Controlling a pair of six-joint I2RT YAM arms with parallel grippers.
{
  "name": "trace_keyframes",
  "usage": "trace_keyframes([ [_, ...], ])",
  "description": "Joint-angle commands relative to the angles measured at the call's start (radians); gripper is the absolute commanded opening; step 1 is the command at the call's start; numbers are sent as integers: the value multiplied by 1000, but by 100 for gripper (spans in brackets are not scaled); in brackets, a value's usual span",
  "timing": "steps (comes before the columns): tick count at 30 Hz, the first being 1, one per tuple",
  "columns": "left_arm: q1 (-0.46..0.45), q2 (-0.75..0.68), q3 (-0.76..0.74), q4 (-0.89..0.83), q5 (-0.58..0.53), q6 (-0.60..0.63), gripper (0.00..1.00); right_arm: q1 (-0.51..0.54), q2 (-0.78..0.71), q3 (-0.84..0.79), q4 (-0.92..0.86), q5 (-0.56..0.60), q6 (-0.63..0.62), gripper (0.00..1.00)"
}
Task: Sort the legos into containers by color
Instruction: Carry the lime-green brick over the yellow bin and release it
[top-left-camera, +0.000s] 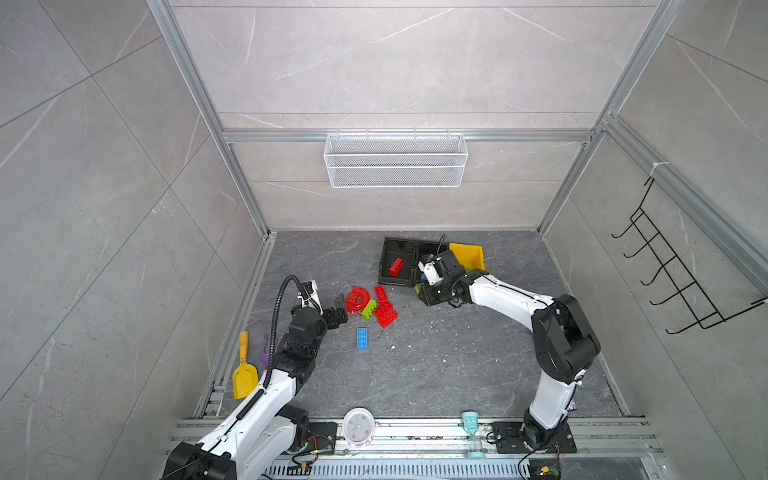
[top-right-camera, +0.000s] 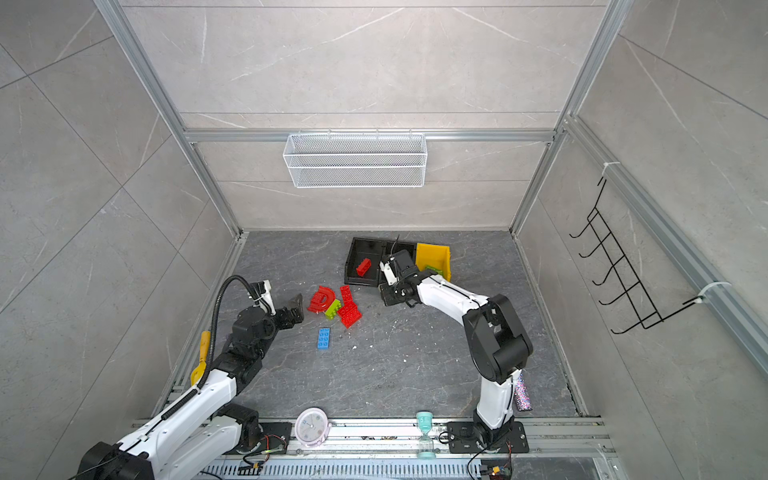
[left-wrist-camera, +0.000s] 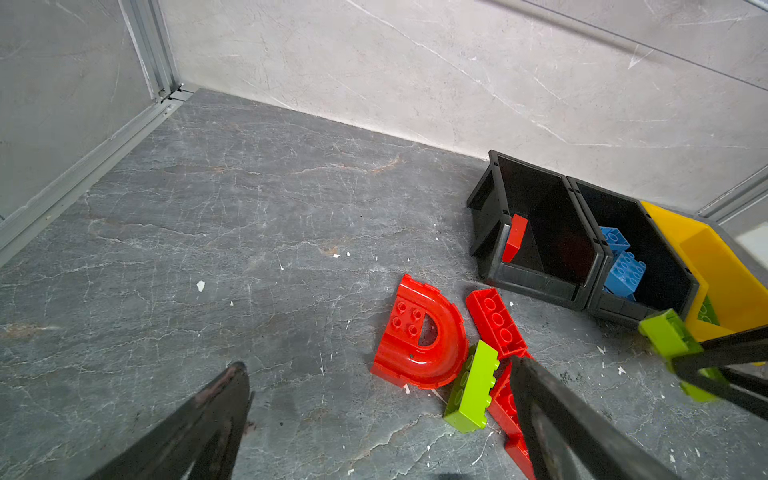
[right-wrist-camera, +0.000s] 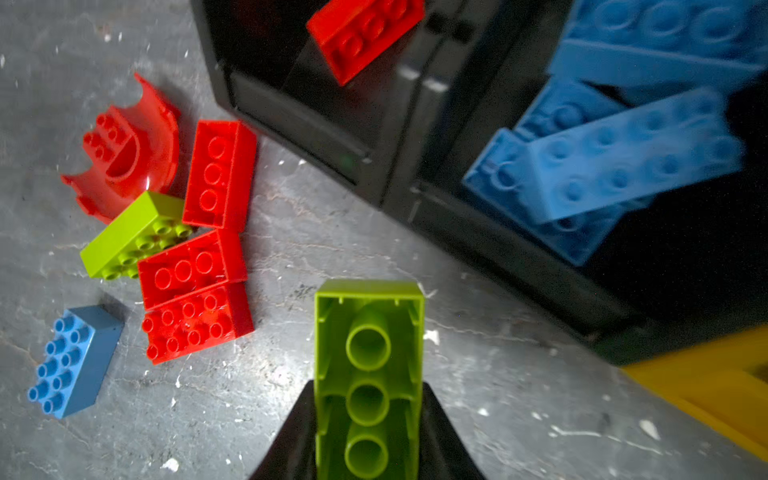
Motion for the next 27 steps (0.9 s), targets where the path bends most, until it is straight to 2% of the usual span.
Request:
trace_keyframes([
  [1, 5, -11, 29, 28, 4, 18, 100, -94, -62, -38, 77, -57, 61, 24],
  [5, 5, -6, 34, 27, 11, 18, 100, -238, -73, -63, 163, -150, 145, 23],
  [8, 5, -5, 31, 29, 8, 18, 100, -296, -57, -47, 171, -148, 159, 24],
  [19, 5, 49, 42, 42, 26, 22, 100, -341, 19, 50, 105, -85, 97, 27],
  [20, 5, 48, 41, 42, 27, 22, 100, -341, 17, 50, 105, -83, 97, 30],
  [23, 5, 43, 44, 40, 64, 33, 100, -341, 3, 45, 105, -60, 95, 53],
  [24, 5, 43, 45, 40, 71, 36, 100, -343, -6, 41, 106, -58, 95, 58],
  [27, 5, 46, 51, 23, 71, 44, 100, -341, -51, 17, 112, -77, 98, 63],
])
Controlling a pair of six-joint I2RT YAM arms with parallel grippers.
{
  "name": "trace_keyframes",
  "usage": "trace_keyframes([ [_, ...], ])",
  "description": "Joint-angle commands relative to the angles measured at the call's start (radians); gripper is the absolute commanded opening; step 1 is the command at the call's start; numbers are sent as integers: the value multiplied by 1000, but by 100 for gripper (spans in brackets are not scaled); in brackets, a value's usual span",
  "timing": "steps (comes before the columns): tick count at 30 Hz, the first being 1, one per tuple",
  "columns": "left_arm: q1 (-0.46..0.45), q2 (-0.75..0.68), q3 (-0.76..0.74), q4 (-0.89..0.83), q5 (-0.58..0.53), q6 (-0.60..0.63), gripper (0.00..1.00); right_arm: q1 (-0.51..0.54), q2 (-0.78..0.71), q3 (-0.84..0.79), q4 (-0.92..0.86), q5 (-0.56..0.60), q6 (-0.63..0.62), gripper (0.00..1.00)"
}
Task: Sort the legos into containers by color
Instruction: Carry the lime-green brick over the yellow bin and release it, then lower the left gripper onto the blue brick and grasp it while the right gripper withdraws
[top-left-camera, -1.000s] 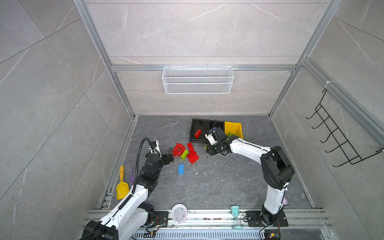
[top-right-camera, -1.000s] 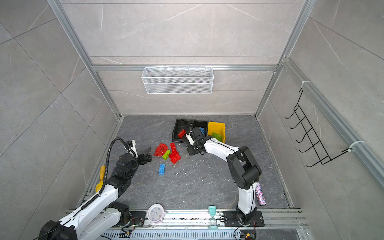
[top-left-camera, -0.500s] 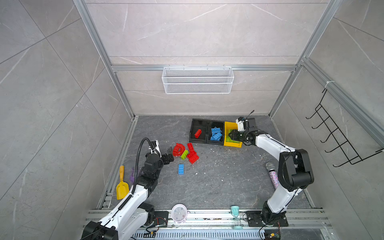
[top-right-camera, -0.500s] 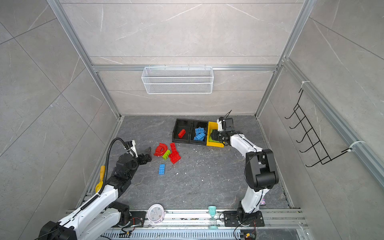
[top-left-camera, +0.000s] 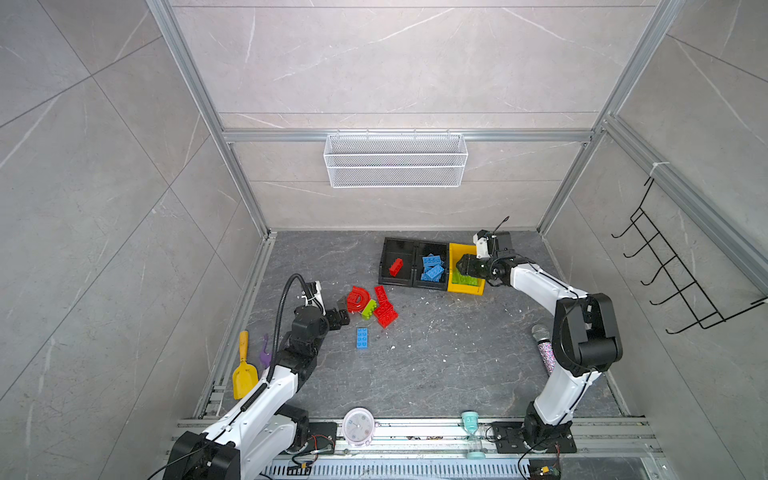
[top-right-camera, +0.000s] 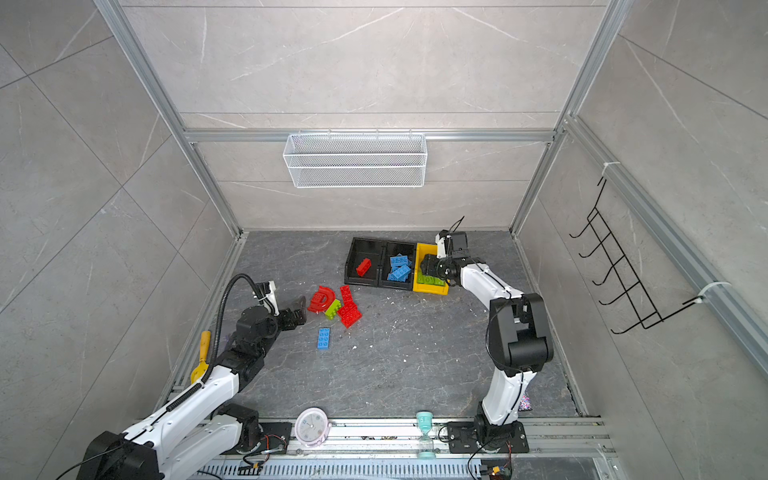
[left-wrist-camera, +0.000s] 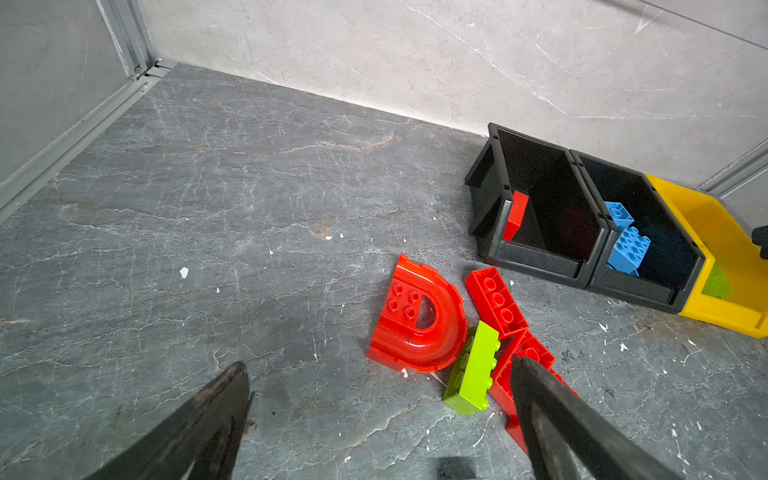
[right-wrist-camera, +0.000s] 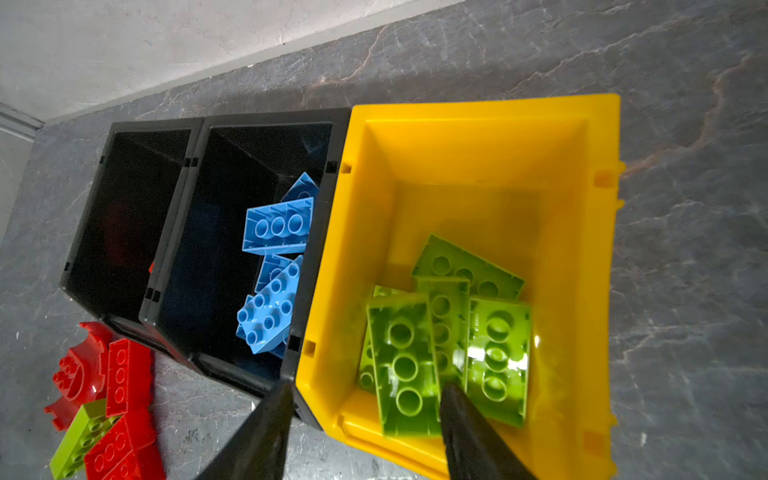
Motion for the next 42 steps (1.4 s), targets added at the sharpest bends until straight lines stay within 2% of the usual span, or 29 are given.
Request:
trace_keyframes([
  [1, 5, 0, 55, 10, 31, 34, 100, -4, -81, -22, 1, -4, -1, 65],
  [6, 6, 37, 131, -108, 115, 30, 99, -4, -255, -215, 176, -79, 64, 68],
  [10, -12, 73, 196, -261, 162, -50, 90, 2, -369, -357, 309, -101, 119, 68],
  [17, -201, 114, 226, -513, 14, -100, 88, 46, -479, -479, 276, -94, 89, 68],
  [24, -262, 151, 196, -544, 8, -121, 84, 95, -509, -510, 191, -74, 22, 68],
  [29, -316, 246, 218, -561, -40, -161, 80, 97, -545, -576, 302, -90, 57, 68],
  [35, -325, 361, 258, -573, -59, -162, 71, 97, -543, -592, 321, -79, 50, 69],
  [42, -331, 430, 295, -567, -71, -168, 69, 98, -524, -589, 323, -83, 47, 69],
])
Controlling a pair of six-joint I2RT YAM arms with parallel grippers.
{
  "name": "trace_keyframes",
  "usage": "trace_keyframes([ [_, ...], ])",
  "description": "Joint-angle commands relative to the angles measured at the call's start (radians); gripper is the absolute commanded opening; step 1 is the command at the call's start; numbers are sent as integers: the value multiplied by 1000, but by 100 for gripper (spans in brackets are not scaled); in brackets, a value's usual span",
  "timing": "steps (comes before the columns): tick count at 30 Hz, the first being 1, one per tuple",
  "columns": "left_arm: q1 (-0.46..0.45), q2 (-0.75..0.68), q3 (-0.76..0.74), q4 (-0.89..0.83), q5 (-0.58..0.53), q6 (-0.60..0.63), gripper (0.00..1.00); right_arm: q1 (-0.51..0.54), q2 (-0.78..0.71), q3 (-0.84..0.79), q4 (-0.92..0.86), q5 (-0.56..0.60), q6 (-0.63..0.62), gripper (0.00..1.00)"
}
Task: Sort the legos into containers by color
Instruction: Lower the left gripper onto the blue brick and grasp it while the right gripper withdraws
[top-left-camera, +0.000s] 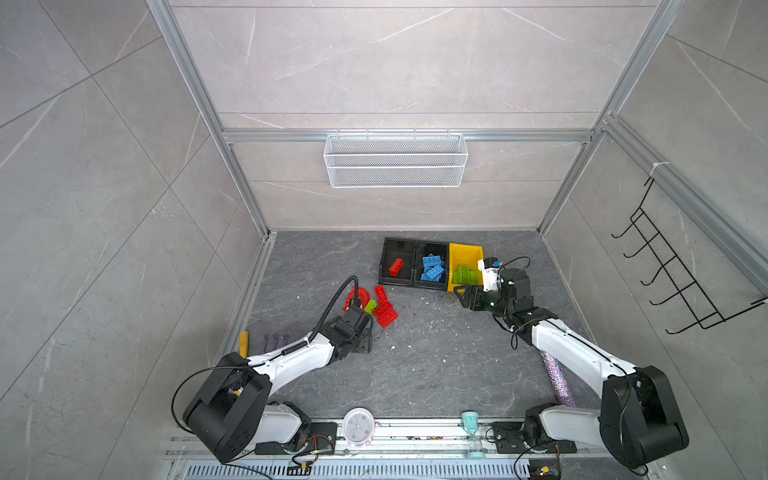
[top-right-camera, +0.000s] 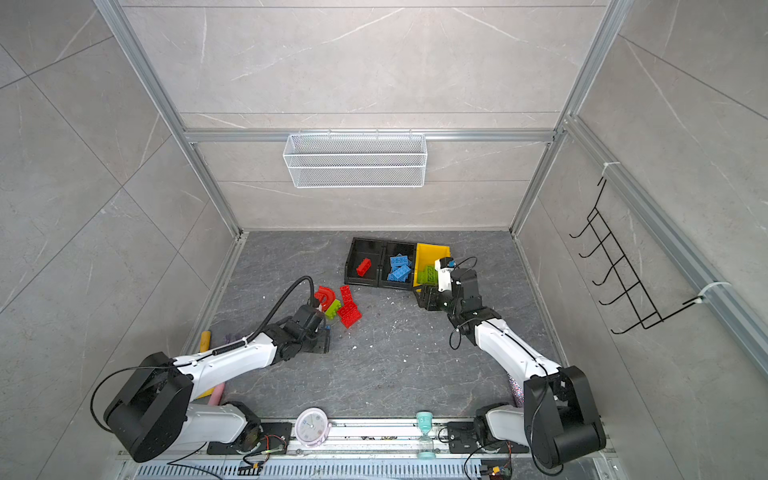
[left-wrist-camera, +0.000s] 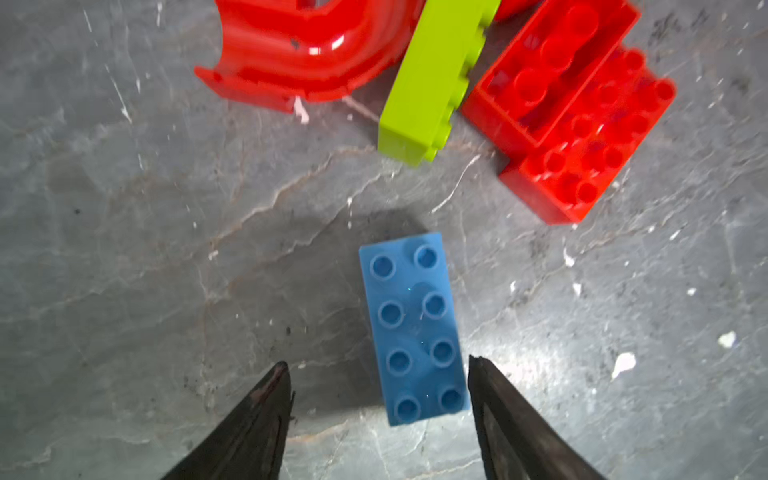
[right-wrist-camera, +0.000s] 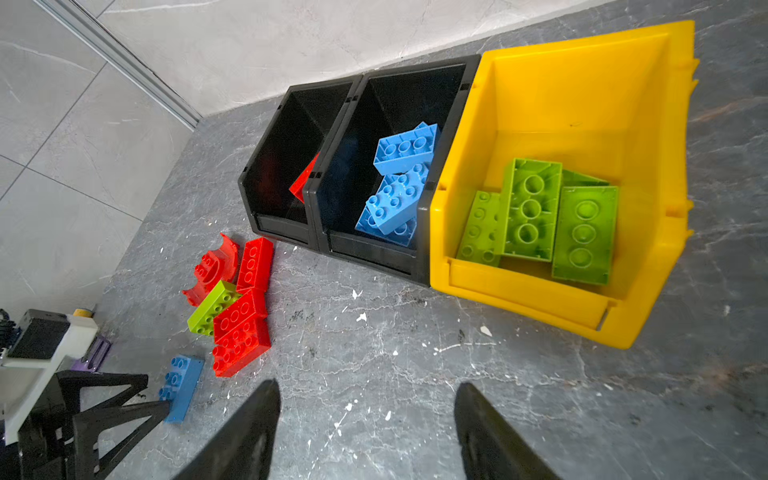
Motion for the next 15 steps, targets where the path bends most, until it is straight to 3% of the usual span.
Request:
trace_keyframes([
  [1, -4, 23, 25, -9, -26, -16, 69, 3, 5, -15, 20, -1, -6, 69],
  [11, -12, 109, 73, -15, -17, -7, 58, 3, 6, -17, 16, 5, -15, 69],
  [15, -12, 124, 64, -1, -12, -26, 48, 3, 4, -22, 24, -3, -12, 69],
])
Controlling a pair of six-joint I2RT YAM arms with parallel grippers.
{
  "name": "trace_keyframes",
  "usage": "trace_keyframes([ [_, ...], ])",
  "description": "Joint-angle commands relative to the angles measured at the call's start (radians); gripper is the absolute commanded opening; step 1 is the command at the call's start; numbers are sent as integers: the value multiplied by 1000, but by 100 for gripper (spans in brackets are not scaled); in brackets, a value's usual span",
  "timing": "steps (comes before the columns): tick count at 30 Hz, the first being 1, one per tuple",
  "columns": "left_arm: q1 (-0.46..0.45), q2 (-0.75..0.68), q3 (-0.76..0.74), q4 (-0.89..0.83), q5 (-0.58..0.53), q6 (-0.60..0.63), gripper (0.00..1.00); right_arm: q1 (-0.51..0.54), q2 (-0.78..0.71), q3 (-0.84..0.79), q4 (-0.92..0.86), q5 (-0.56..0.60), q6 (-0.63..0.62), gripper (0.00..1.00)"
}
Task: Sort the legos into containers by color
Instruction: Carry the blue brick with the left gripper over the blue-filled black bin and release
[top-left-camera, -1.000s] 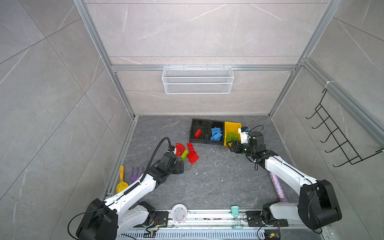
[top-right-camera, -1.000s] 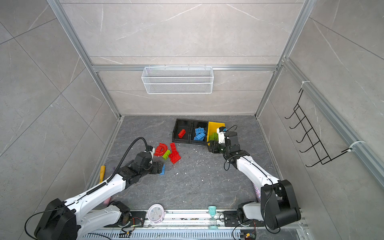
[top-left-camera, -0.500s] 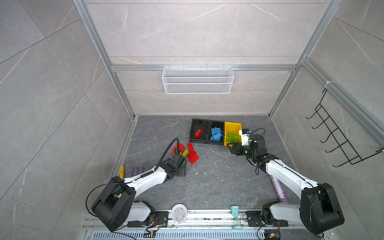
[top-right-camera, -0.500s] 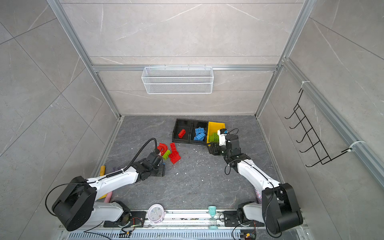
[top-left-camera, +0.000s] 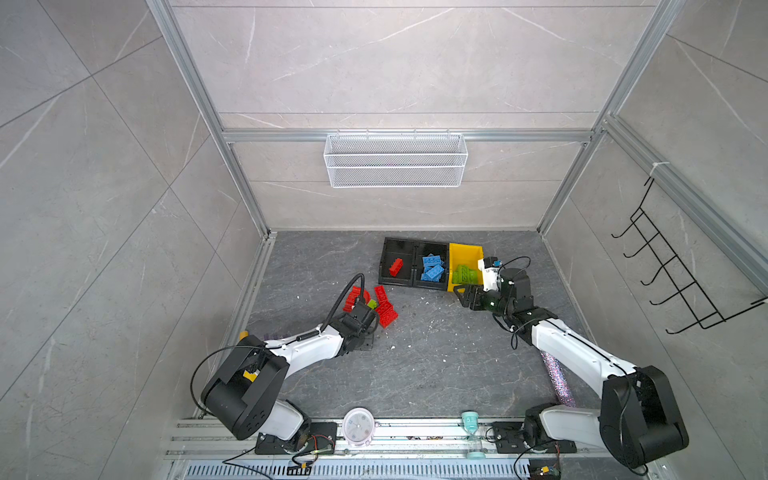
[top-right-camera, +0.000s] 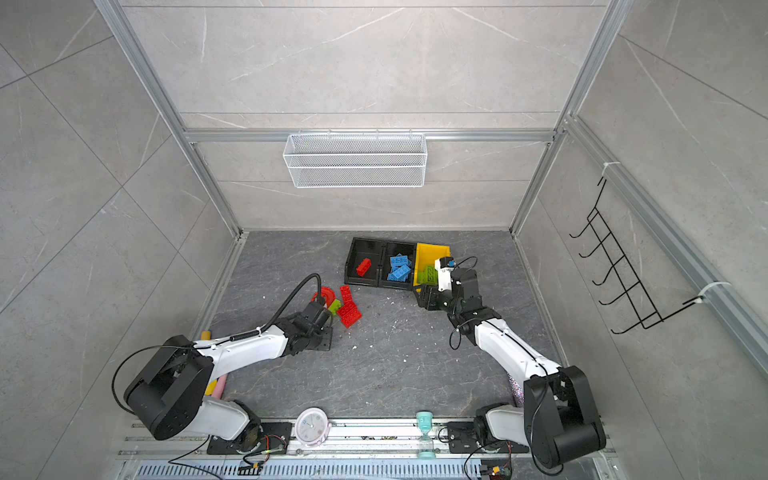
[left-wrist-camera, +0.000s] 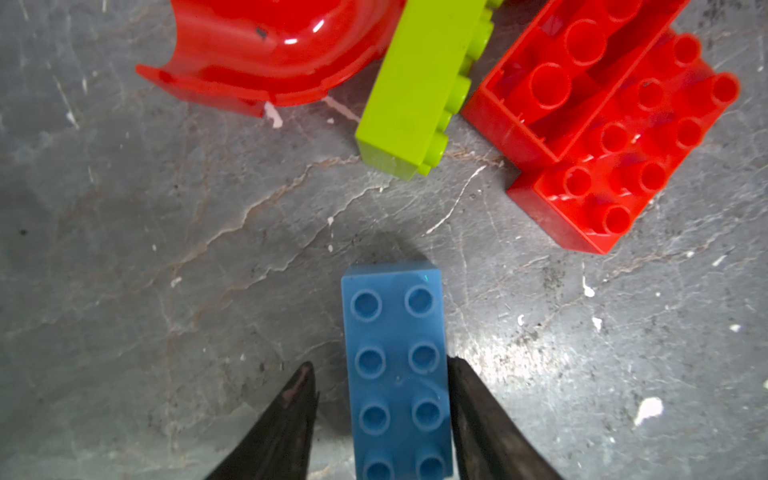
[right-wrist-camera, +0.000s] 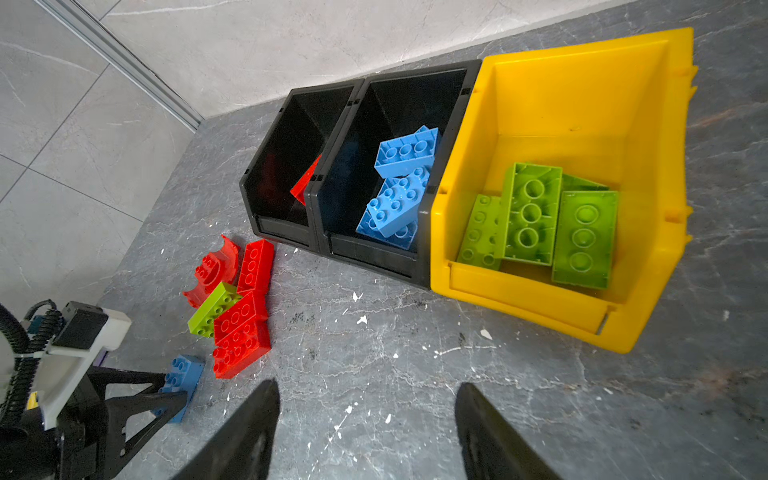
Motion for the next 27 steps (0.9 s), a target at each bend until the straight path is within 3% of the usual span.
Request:
trace_keyframes([
  [1, -6, 5, 8, 3, -7, -26, 46, 3, 3, -24, 22, -2, -9, 69],
  [8, -7, -44, -2, -2, 8, -25, 30, 3, -12, -24, 10, 9, -16, 70],
  [14, -16, -145, 9, -43, 28, 3, 23, 3, -29, -27, 3, 22, -20, 70],
  [19, -45, -149, 182, -96, 71, 112, 19, 3, -30, -26, 2, 15, -20, 70],
  [27, -45, 156, 596, -34, 209, 258, 19, 3, -50, -36, -4, 49, -34, 70],
])
